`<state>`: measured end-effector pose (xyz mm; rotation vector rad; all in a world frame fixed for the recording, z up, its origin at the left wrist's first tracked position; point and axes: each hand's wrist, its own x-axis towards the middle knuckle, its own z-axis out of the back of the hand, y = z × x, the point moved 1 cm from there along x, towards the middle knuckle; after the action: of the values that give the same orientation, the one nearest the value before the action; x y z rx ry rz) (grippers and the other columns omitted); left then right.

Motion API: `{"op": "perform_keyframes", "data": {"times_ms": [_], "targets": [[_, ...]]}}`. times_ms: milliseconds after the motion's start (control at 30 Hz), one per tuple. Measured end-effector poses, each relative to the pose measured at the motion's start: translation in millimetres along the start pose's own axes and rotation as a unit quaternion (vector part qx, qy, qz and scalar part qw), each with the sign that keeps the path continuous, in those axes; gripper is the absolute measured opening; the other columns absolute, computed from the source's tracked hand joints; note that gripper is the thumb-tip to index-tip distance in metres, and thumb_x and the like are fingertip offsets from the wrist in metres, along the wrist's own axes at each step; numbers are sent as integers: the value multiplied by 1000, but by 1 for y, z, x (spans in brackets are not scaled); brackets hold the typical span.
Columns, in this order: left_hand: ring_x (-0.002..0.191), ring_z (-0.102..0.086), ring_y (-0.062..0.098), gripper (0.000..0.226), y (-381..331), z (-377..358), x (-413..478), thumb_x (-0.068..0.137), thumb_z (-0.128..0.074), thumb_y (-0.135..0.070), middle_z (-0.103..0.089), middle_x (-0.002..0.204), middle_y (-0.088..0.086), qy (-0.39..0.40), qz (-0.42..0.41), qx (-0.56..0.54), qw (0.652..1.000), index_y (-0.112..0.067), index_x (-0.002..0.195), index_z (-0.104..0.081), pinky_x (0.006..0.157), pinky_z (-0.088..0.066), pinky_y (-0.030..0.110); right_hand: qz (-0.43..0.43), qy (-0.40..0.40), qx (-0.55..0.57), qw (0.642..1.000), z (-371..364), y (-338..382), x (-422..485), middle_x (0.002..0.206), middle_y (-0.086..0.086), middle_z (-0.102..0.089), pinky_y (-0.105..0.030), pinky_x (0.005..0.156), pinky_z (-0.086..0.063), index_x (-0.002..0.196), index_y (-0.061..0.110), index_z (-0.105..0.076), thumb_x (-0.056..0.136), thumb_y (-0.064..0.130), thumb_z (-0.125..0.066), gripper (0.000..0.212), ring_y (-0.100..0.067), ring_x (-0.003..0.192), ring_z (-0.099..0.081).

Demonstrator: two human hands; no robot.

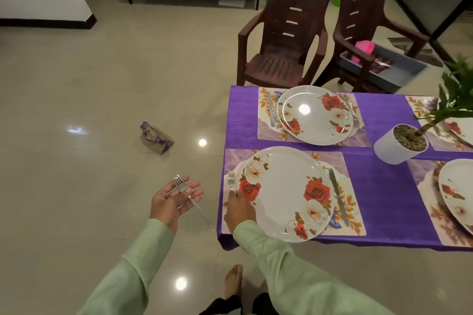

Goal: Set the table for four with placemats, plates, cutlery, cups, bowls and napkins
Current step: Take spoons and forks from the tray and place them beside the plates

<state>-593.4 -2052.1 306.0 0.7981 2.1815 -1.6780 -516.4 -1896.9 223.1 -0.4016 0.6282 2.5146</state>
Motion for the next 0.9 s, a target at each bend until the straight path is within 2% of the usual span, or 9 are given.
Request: {"op": "perform_keyframes", "data": {"times_ms": [100,200,333,400,467,533,667,800,900], "targets": [[96,-71,38,34,2,-25,1,87,-61,8,-72,108,20,24,2,4,1000,-1,120,-59,82,-60,39,14,-66,95,993,27,-18,-9,128,-5,-56,-36,87,-48,136,21,-50,94,13,-52,42,-29,109,-59],[95,-72,36,33,5,-68,4,86,-62,8,-72,108,20,72,5,18,997,-2,118,-60,77,-61,36,10,-123,245,962,74,-48,-20,114,1,-68,-24,88,-47,124,22,-66,95,21,-59,30,-17,96,-63],[92,-73,34,32,14,-153,5,85,-63,8,-73,106,19,153,12,35,988,0,116,-61,74,-61,32,-8,-142,360,922,146,-99,-39,86,8,-71,-28,79,-54,100,20,-73,95,30,-60,17,-9,78,-64],[95,-72,36,32,22,-196,2,85,-63,7,-72,108,21,188,15,38,981,1,116,-59,77,-61,34,-25,-136,391,910,170,-129,-47,80,1,-70,-30,71,-54,91,15,-72,94,28,-64,16,-9,68,-61],[96,-71,37,32,31,-234,-2,86,-63,7,-72,107,21,219,15,44,975,0,117,-59,79,-60,35,-44,-114,468,875,186,-158,-53,80,-16,-70,-41,67,-56,86,5,-71,89,20,-71,15,-19,64,-61],[97,-71,38,33,42,-273,-6,85,-63,8,-72,107,22,242,18,46,969,0,117,-59,81,-60,36,-53,-93,528,843,198,-189,-58,78,-24,-67,-41,65,-56,87,-5,-70,85,10,-74,16,-28,66,-61],[94,-72,36,34,71,-347,-15,84,-65,7,-72,105,21,267,26,60,962,-4,115,-59,84,-59,41,-42,-99,541,834,218,-248,-60,73,-11,-69,-24,57,-50,81,1,-72,82,-2,-73,4,-15,63,-63],[86,-74,30,29,104,-412,-34,85,-61,9,-73,102,21,268,28,66,961,-4,111,-61,70,-59,32,-50,-126,553,822,239,-311,-63,70,-13,-63,-20,50,-45,81,2,-69,79,-11,-72,13,-9,54,-59],[95,-71,36,33,130,-457,-47,89,-61,2,-71,108,23,287,29,74,955,-1,122,-57,73,-59,35,-48,-148,563,812,255,-358,-72,67,-9,-65,-23,50,-45,82,2,-70,78,-13,-70,16,-10,55,-61]]}}
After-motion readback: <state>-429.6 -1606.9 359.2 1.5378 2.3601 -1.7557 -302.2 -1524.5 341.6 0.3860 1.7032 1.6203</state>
